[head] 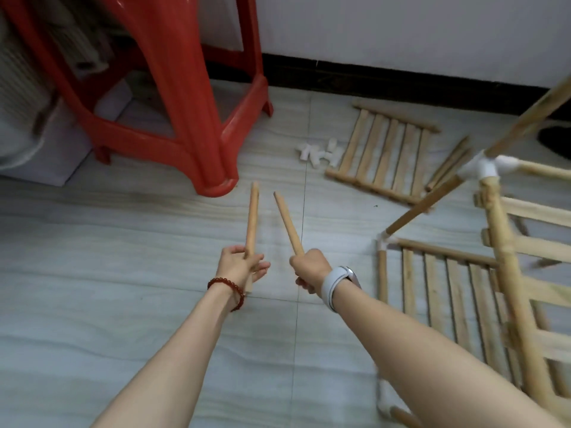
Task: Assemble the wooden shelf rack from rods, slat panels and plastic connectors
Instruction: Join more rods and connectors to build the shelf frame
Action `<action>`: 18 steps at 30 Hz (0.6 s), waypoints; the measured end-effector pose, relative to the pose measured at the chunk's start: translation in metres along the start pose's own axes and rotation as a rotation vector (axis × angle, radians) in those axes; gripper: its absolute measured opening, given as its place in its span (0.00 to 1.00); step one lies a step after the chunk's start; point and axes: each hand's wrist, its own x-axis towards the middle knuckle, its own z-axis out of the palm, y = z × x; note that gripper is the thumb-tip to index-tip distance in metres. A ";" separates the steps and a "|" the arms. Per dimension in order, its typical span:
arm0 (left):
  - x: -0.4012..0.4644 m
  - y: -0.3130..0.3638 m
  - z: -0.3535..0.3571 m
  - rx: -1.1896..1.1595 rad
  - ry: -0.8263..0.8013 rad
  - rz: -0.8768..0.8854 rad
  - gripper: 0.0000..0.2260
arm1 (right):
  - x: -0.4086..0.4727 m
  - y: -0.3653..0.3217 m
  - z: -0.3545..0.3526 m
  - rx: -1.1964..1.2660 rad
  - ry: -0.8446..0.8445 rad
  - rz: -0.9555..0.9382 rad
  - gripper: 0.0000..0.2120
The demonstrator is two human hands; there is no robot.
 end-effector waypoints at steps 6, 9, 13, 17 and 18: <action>-0.095 0.044 0.042 -0.043 -0.182 0.203 0.08 | -0.106 -0.007 -0.068 0.257 0.114 -0.210 0.03; -0.160 0.059 0.068 -0.123 -0.348 0.265 0.09 | -0.162 0.004 -0.106 0.351 0.221 -0.347 0.04; -0.248 0.069 0.098 0.021 -0.550 0.437 0.05 | -0.232 0.036 -0.154 0.510 0.348 -0.443 0.02; -0.322 0.073 0.121 0.285 -0.713 0.626 0.04 | -0.292 0.078 -0.192 0.615 0.437 -0.478 0.01; -0.337 0.070 0.125 0.370 -0.721 0.664 0.06 | -0.306 0.090 -0.198 0.618 0.465 -0.483 0.01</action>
